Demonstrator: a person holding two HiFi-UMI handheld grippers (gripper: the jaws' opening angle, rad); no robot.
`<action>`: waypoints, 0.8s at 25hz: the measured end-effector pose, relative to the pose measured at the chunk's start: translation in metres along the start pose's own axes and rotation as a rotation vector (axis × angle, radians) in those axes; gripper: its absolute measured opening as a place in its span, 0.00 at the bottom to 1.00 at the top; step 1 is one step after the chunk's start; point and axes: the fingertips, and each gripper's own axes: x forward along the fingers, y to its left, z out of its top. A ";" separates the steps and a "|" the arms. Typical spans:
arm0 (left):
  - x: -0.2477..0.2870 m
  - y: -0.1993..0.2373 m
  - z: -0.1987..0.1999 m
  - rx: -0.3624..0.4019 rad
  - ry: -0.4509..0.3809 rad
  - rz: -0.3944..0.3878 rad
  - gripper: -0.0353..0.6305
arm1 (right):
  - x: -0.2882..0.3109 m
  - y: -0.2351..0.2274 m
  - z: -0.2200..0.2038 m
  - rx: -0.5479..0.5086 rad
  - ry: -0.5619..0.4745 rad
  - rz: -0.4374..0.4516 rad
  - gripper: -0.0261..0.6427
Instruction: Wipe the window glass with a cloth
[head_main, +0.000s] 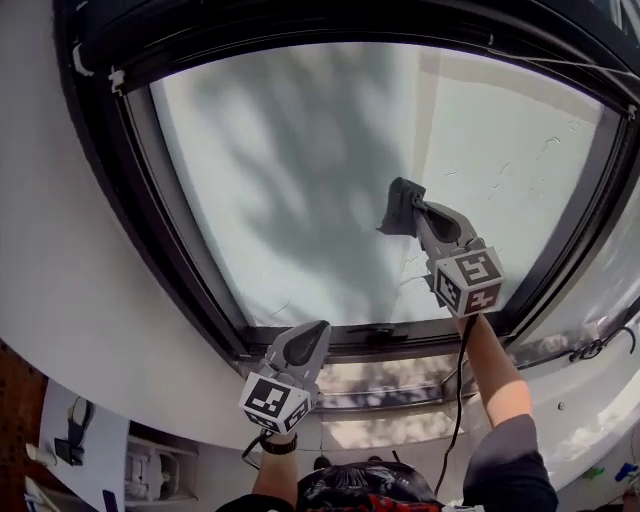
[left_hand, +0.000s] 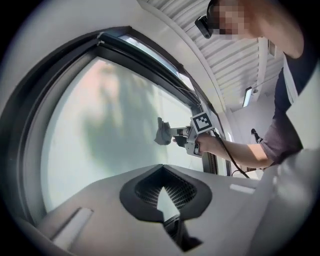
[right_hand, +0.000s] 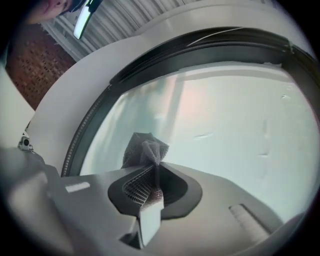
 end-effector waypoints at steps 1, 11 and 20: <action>0.008 -0.008 -0.001 -0.002 0.001 -0.022 0.04 | -0.015 -0.027 -0.007 -0.007 0.016 -0.049 0.08; 0.032 -0.029 0.005 0.008 -0.012 -0.053 0.04 | -0.189 -0.288 -0.091 -0.073 0.252 -0.775 0.08; 0.026 -0.018 -0.004 0.002 0.015 0.009 0.04 | -0.079 -0.068 -0.023 0.084 -0.047 -0.288 0.08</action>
